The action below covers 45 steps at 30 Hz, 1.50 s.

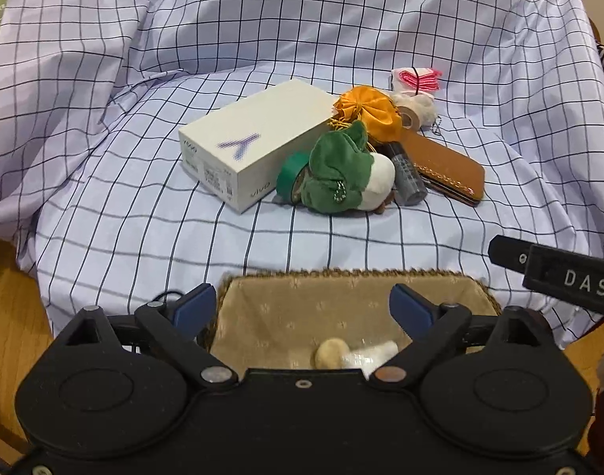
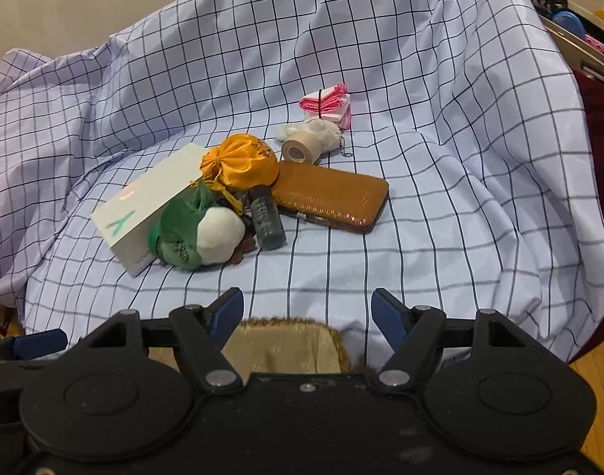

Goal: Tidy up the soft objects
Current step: 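Lift both tools from the basket back toward the pile, then grasp the pink-edged folded towel with the right tool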

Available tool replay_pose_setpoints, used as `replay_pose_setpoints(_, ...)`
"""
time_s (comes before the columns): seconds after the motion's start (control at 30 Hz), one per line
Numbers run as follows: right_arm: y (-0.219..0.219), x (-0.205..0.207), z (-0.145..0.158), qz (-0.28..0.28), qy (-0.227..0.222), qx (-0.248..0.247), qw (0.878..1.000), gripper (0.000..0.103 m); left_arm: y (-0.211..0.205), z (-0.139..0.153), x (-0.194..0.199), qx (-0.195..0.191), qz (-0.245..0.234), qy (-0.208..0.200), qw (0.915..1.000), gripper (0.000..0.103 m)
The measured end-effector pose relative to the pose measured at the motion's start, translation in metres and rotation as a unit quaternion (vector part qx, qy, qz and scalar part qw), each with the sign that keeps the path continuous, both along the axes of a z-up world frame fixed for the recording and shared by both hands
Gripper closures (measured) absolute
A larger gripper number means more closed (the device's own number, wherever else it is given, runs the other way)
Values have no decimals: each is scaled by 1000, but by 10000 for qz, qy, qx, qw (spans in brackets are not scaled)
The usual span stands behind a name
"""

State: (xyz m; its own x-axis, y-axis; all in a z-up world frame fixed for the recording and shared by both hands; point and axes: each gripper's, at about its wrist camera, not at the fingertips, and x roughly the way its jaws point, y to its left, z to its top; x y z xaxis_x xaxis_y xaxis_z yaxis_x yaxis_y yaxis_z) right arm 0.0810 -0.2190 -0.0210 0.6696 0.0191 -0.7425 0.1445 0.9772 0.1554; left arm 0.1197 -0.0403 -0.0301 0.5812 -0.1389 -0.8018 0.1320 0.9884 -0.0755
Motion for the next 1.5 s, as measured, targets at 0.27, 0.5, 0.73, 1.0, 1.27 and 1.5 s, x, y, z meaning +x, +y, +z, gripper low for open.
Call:
replay_pose_setpoints(0.27,-13,62,5,-96,-162,-207,9996,30,-6,-8,32,-2,-83,87,9999,12)
replay_pose_setpoints(0.5,-26,123,5,-251,-326,-356,9985,25,-11,-14,52,-8,-183,99,9998,12)
replay_pose_setpoints(0.73,-40,186,-3,-428,-370,-274,9980,19,-13,-18,63,-102,-315,40,9994,12)
replay_pose_setpoints(1.0,-42,254,-12,-349,-528,-560,9964,1,-9,-21,74,-270,-387,15,9989,11)
replay_pose_setpoints(1.27,-31,322,-29,-118,-262,-898,9955,2,-7,-27,83,-297,-390,91,9988,11)
replay_pose_setpoints(1.5,-32,364,-48,-60,151,-1096,9938,5,-4,-28,84,-323,-410,132,9986,11)
